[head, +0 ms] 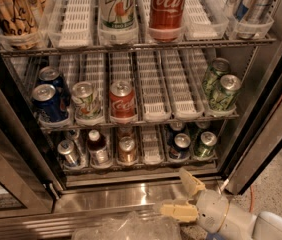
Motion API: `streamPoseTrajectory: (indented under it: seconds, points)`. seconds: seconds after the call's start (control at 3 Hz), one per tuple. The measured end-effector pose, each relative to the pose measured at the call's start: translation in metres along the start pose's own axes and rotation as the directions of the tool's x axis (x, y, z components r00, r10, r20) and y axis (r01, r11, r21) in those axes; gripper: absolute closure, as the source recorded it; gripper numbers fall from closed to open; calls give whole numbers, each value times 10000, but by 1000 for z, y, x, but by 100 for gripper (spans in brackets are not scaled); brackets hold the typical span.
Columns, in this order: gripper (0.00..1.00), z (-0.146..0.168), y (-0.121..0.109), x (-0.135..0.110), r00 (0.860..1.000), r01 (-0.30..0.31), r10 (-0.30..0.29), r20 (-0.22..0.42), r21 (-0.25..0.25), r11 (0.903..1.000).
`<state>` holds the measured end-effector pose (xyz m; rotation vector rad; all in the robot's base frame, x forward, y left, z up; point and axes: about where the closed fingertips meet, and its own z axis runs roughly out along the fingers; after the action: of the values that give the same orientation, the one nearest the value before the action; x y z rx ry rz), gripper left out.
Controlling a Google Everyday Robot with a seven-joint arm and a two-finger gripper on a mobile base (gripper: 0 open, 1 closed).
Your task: Pick green can from bottom shelf of fridge
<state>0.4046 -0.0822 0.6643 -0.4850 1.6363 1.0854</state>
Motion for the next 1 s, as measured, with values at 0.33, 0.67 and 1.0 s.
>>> streamPoseTrajectory:
  seconds: [0.33, 0.67, 1.0]
  points:
    - [0, 16, -20, 5, 9998, 103, -84, -162, 1165, 9931]
    - [0, 17, -33, 16, 9977, 202, -86, -679, 1721, 9849]
    - [0, 17, -33, 16, 9977, 200, -84, -680, 1720, 9849]
